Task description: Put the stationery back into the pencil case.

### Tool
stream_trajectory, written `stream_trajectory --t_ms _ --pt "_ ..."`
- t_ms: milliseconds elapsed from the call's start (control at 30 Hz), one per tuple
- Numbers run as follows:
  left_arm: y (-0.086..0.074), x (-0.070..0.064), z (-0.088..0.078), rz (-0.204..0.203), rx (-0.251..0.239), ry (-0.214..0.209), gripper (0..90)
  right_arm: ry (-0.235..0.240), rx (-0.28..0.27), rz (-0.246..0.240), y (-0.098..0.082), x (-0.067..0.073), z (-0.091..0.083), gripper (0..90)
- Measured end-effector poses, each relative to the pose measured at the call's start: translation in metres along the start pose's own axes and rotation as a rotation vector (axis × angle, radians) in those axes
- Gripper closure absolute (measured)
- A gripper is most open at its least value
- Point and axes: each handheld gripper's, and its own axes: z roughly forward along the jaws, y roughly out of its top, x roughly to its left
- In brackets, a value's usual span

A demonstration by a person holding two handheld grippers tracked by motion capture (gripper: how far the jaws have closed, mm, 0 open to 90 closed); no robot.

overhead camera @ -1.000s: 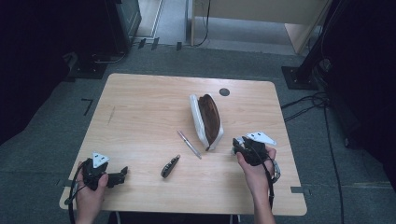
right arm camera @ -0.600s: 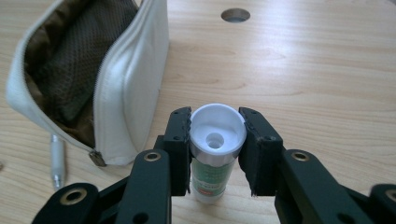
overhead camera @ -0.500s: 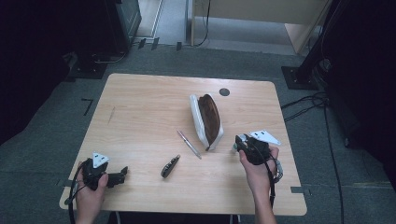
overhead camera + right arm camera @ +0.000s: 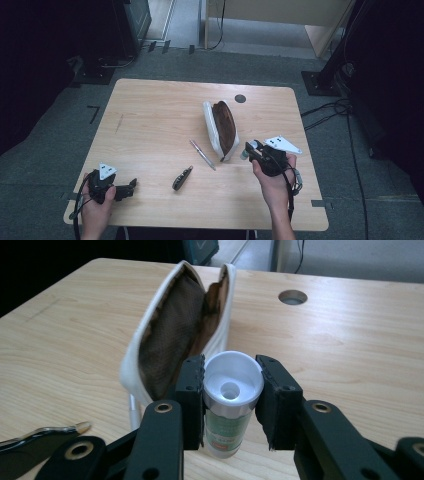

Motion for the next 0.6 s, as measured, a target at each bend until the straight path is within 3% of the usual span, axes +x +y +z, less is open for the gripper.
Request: stream_trajectory --t_ms 267,600 --pt "0.0 0.0 0.0 0.001 0.002 -0.001 0.0 0.056 -0.033 -0.021 0.019 0.011 -0.012 66.2" --pt "0.0 0.0 0.0 0.002 0.003 -0.001 0.0 0.092 -0.048 -0.053 0.036 0.024 -0.007 66.3"
